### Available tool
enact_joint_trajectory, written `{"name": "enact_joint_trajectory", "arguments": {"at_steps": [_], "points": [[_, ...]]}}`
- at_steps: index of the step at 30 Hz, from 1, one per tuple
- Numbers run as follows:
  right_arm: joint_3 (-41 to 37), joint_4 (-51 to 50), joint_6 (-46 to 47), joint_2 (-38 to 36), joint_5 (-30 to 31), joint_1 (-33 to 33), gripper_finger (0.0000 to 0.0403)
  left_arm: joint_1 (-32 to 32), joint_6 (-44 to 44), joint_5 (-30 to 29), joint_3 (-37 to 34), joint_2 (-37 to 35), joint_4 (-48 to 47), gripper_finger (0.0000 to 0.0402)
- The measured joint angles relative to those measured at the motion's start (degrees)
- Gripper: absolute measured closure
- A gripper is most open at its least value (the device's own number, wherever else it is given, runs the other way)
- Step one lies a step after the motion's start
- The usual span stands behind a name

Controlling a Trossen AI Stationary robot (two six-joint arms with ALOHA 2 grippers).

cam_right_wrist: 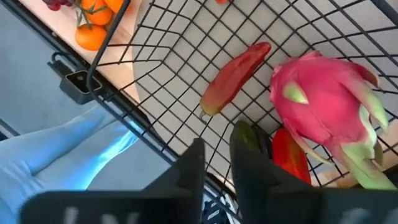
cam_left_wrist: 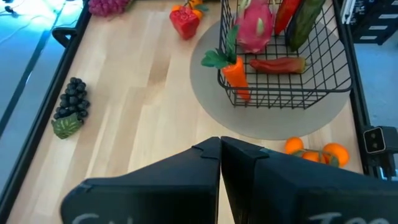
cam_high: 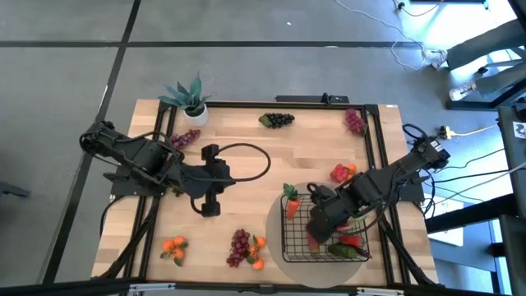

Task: Build produce basket
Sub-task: Put the bottom left pepper into the wire basket

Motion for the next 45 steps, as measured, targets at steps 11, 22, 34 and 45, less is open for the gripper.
{"name": "enact_joint_trajectory", "arguments": {"at_steps": [11,22,34,45], "points": [[0.0,0.1,6.2,7.6,-1.5,-0.7,0.0237,0.0,0.0,0.1,0.0,0.0,0.0,0.0401],[0.0,1.5,8.9,16.0,-5.2,-3.1,0.0231,0.0,0.0,0.1,0.0,0.0,0.0,0.0401],[0.0,2.1,9.0,22.8,-8.1,-3.1,0.0231,0.0,0.0,0.1,0.0,0.0,0.0,0.0401],[0.1,3.1,8.9,27.6,-7.9,-3.1,0.0231,0.0,0.0,0.1,0.0,0.0,0.0,0.0401]]}}
